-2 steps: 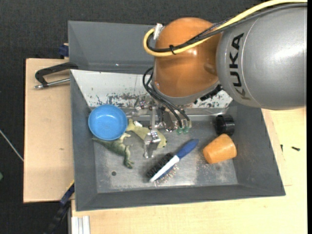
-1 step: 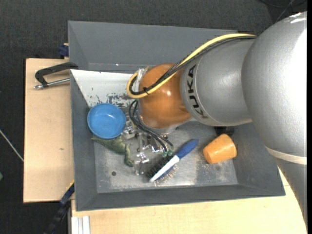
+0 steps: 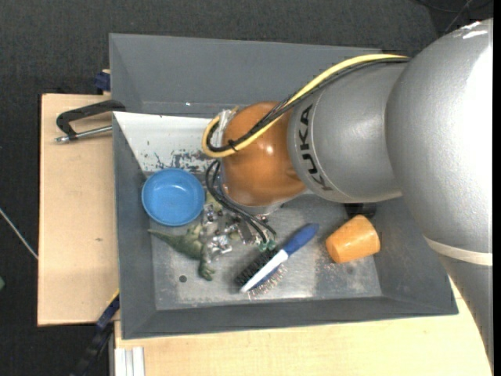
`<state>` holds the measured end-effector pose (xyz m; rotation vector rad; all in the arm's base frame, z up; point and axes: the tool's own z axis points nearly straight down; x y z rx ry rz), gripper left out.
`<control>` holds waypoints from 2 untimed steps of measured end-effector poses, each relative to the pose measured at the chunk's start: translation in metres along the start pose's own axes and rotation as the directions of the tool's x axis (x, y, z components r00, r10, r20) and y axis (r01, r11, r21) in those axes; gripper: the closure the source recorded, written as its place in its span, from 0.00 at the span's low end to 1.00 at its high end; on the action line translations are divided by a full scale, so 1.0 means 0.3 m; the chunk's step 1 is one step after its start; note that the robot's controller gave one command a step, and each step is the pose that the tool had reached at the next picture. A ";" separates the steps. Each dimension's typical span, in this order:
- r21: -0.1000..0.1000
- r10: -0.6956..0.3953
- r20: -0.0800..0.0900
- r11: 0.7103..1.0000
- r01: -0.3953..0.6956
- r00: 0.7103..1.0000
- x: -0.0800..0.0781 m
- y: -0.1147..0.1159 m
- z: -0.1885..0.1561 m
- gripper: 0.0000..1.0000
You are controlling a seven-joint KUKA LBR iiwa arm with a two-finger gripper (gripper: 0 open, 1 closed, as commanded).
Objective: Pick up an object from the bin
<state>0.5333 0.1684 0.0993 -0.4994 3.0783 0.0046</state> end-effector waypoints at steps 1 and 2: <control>-0.004 -0.150 -0.016 0.989 0.150 0.989 -0.012 0.012 -0.017 1.00; -0.006 -0.255 -0.013 0.967 0.255 0.967 0.042 -0.014 0.083 1.00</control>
Offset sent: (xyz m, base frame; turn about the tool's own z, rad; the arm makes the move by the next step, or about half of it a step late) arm 0.0009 0.0032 0.0042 -0.1509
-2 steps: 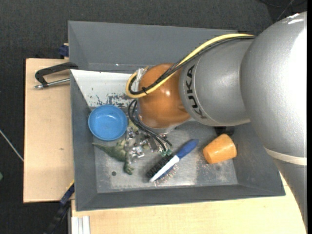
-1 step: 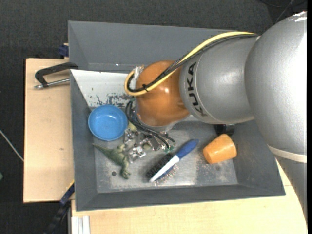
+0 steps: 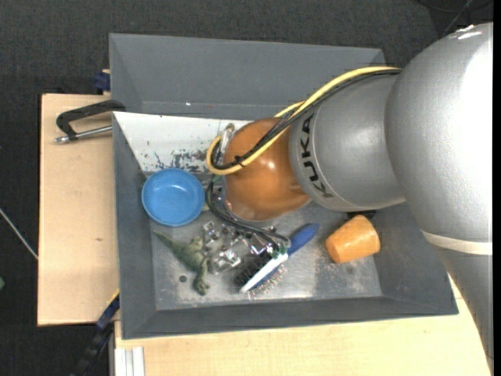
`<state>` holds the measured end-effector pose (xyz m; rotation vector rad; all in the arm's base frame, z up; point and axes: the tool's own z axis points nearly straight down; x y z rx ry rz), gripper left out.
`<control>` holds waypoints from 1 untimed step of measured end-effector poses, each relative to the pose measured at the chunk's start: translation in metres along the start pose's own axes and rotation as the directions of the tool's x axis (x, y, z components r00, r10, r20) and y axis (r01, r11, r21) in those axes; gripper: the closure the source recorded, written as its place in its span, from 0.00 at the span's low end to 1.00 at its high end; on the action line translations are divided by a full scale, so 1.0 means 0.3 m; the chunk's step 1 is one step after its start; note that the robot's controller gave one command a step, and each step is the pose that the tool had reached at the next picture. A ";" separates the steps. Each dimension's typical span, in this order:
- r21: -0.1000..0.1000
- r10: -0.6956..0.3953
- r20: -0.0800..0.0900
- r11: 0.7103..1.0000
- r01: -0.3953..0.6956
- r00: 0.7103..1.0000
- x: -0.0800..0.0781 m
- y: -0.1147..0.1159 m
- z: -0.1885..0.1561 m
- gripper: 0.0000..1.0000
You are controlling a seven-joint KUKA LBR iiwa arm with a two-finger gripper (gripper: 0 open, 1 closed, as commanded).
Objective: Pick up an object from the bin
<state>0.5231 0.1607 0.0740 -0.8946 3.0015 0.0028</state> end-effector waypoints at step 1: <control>0.002 -0.175 0.003 0.985 0.175 0.985 0.048 -0.010 -0.388 1.00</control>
Offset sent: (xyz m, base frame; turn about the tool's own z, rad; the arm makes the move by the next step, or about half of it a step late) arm -0.0139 -0.0123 0.1114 -0.1774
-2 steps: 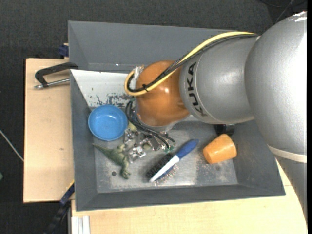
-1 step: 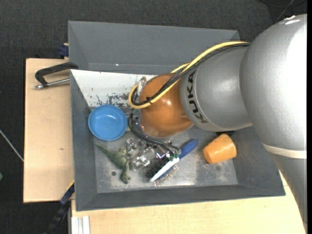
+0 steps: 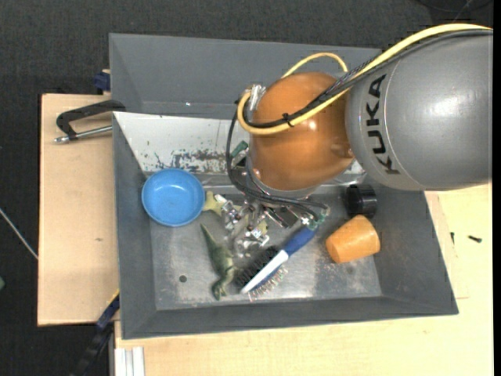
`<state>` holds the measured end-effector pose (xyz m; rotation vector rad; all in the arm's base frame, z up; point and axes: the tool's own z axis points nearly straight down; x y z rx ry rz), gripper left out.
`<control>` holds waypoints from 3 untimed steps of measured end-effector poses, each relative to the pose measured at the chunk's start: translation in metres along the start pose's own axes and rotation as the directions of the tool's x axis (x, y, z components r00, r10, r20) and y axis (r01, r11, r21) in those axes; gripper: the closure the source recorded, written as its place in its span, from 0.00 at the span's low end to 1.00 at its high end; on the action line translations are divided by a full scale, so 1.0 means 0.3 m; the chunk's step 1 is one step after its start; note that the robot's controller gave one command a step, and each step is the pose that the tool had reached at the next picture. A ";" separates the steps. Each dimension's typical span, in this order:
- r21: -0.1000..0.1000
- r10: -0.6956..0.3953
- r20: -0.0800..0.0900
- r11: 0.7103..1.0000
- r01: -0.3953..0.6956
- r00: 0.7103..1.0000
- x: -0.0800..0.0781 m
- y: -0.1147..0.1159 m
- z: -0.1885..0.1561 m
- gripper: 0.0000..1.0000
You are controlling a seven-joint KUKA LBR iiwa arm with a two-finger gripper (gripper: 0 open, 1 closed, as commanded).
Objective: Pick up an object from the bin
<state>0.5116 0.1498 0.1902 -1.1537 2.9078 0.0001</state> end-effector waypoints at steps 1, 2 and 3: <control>-0.004 0.000 -0.007 1.000 0.000 1.000 0.004 0.003 0.012 0.00; -0.007 0.050 -0.018 0.999 -0.050 0.999 0.192 -0.155 0.341 0.00; -0.005 0.045 -0.008 0.999 -0.045 0.999 0.178 -0.149 0.328 1.00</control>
Offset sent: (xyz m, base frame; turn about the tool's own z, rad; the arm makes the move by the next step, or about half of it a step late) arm 0.0000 0.0000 0.0000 0.0000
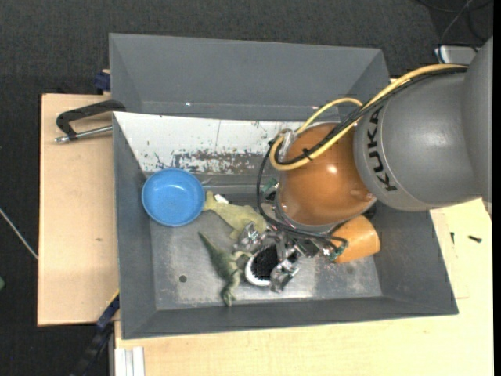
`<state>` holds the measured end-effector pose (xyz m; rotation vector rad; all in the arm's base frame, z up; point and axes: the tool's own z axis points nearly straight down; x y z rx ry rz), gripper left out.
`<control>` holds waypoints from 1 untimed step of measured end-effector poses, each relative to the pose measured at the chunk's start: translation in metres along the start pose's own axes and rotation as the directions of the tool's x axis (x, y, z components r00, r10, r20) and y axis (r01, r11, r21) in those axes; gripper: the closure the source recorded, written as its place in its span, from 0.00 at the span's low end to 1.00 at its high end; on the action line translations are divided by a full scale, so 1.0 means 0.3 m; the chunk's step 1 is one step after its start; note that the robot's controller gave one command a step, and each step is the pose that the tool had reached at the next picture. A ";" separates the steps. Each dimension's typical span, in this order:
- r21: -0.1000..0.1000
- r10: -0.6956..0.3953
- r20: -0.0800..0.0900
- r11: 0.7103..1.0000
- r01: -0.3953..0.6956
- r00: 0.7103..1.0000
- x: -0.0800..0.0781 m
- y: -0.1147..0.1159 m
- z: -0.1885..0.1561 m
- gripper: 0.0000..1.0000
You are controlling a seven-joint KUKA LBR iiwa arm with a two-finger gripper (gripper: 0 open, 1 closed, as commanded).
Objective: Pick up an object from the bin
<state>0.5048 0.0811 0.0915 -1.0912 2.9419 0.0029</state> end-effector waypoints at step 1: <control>0.006 0.051 0.007 0.999 -0.051 0.999 0.008 -0.042 -0.387 1.00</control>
Offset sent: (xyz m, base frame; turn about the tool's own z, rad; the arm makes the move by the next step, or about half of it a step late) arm 0.0038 -0.0121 0.1112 0.0486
